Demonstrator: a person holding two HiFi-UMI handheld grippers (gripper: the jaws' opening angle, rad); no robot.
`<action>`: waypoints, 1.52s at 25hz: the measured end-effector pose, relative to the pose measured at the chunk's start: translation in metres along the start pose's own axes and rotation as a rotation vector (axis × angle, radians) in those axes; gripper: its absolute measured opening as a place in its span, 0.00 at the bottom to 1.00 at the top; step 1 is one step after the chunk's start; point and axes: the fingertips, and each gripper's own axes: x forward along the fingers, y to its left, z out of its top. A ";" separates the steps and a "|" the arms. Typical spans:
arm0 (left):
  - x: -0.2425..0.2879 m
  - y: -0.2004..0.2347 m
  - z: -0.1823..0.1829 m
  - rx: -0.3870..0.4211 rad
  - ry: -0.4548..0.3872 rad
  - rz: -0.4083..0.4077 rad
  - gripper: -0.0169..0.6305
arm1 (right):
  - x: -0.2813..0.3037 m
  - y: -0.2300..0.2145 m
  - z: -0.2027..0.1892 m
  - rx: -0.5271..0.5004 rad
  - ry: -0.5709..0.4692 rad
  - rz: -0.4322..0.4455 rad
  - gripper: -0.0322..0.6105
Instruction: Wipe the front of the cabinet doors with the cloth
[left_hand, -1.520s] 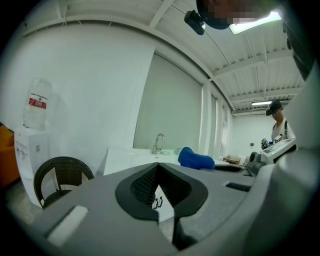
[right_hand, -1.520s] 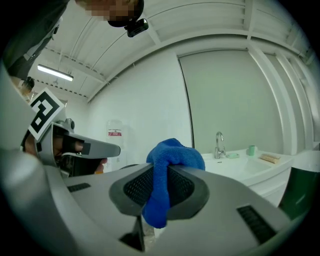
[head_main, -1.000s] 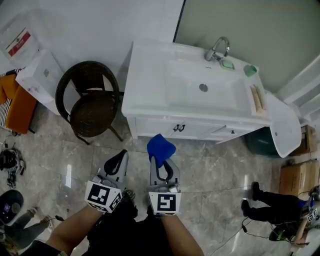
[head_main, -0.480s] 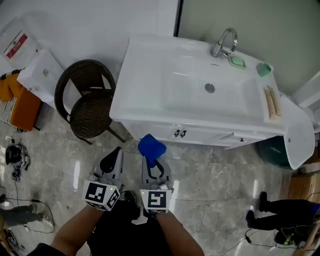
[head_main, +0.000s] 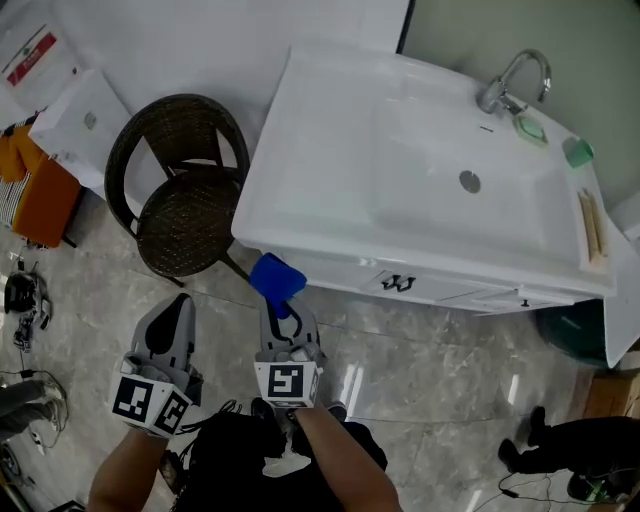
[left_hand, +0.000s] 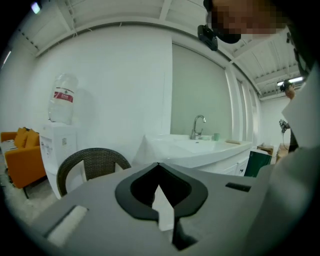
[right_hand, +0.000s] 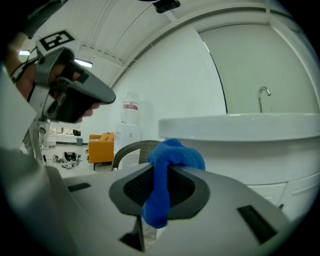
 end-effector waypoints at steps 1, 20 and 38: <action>0.001 0.013 -0.006 -0.003 0.025 0.019 0.03 | 0.014 0.004 -0.009 -0.019 -0.009 0.006 0.12; 0.142 -0.137 -0.111 -0.082 -0.108 -0.311 0.03 | -0.041 -0.189 -0.091 -0.144 -0.094 -0.324 0.12; 0.151 -0.107 -0.191 -0.070 -0.156 -0.290 0.03 | -0.101 -0.225 -0.109 -0.089 -0.261 -0.524 0.12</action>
